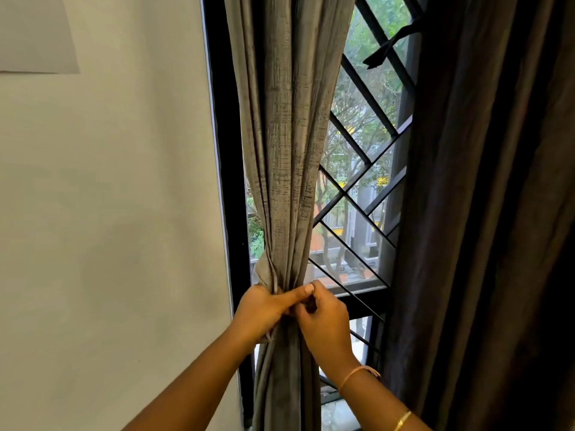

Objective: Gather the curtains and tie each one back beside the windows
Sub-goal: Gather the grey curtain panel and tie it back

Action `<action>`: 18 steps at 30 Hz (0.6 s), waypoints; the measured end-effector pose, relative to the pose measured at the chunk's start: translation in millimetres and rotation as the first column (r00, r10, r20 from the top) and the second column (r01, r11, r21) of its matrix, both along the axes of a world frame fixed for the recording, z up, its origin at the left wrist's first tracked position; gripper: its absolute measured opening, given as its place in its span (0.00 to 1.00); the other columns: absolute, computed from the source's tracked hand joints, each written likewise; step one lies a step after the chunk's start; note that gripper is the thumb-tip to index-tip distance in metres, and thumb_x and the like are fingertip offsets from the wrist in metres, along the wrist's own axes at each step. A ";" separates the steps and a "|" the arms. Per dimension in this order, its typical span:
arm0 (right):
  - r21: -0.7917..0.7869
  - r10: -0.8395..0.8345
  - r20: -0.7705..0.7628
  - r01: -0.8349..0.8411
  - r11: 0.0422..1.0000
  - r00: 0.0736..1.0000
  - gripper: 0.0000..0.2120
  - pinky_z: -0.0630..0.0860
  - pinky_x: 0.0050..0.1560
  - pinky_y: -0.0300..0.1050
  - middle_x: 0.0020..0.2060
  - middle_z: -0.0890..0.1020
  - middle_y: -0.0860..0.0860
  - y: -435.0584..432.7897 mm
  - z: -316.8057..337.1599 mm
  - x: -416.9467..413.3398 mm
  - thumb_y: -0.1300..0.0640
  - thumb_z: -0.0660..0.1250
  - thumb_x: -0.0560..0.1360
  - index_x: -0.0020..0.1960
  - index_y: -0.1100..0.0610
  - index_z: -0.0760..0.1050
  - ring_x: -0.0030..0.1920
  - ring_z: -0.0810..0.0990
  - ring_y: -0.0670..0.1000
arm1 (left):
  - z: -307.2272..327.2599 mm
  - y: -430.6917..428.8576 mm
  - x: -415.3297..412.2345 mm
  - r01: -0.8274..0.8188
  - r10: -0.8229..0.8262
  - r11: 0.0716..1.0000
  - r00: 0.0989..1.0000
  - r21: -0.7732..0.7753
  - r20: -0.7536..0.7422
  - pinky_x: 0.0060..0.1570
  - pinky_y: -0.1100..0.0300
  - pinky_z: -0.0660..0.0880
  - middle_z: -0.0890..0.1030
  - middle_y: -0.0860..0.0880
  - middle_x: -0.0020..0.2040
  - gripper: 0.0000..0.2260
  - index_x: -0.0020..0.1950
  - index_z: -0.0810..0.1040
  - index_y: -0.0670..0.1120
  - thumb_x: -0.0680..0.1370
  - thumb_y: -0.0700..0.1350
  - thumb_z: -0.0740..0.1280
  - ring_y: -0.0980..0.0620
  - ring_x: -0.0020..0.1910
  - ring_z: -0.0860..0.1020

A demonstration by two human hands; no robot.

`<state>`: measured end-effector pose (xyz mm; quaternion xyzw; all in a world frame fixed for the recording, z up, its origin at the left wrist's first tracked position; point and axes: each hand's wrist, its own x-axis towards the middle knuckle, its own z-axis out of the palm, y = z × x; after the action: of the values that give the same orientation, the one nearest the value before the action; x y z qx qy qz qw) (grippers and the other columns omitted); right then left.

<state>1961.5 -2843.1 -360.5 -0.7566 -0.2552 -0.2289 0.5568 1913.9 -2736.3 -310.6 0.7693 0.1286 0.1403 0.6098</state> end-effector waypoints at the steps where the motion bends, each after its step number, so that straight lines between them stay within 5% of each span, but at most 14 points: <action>1: -0.010 0.010 -0.003 -0.010 1.000 1.000 0.17 0.65 0.29 0.33 0.28 0.70 0.44 0.3 0.2 -0.7 0.63 0.68 0.73 0.34 0.48 0.64 0.29 0.70 0.43 | -1.2 0.5 1.6 -0.026 0.024 0.996 1.000 0.088 0.016 0.29 0.69 0.72 0.80 0.51 0.27 0.22 0.39 0.81 0.43 0.63 0.62 0.72 0.59 0.27 0.78; 9: -0.065 0.186 -0.107 -0.193 0.979 0.977 0.16 0.66 0.31 0.32 0.26 0.71 0.45 -1.0 10.0 1.8 0.60 0.73 0.70 0.32 0.49 0.67 0.29 0.70 0.41 | -9.4 7.9 9.1 -0.210 0.184 0.928 0.977 0.307 0.112 0.29 0.63 0.72 0.74 0.49 0.19 0.22 0.26 0.77 0.45 0.71 0.62 0.67 0.56 0.21 0.75; 12: -0.019 0.252 -0.160 -0.258 0.966 0.954 0.15 0.70 0.31 0.44 0.26 0.73 0.50 -6.9 23.1 5.7 0.58 0.74 0.69 0.32 0.52 0.68 0.28 0.70 0.46 | -6.9 9.5 12.4 -0.277 0.241 0.886 0.960 0.373 0.141 0.28 0.63 0.68 0.73 0.51 0.18 0.22 0.24 0.74 0.47 0.73 0.59 0.65 0.59 0.19 0.73; 14: 0.074 0.271 -0.188 -0.262 0.962 0.944 0.14 0.74 0.29 0.48 0.26 0.74 0.56 -10.6 30.9 6.9 0.59 0.74 0.69 0.32 0.55 0.69 0.27 0.74 0.52 | -7.5 9.8 13.0 -0.274 0.233 0.888 0.960 0.369 0.154 0.28 0.63 0.68 0.75 0.51 0.19 0.21 0.25 0.74 0.47 0.74 0.57 0.65 0.59 0.20 0.74; 18: 0.293 0.320 -0.222 -0.250 0.923 0.921 0.13 0.74 0.29 0.42 0.26 0.72 0.59 -12.4 39.3 6.9 0.63 0.74 0.69 0.34 0.59 0.69 0.23 0.75 0.51 | -8.6 8.7 14.5 -0.186 0.170 0.965 0.980 0.183 0.100 0.36 0.62 0.75 0.81 0.50 0.27 0.16 0.34 0.80 0.44 0.77 0.52 0.64 0.55 0.29 0.79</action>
<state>1968.3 -2855.5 -321.1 -0.6555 -0.2543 -0.0724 0.7074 1928.4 -2727.5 -319.3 0.8032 0.1576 0.2385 0.5226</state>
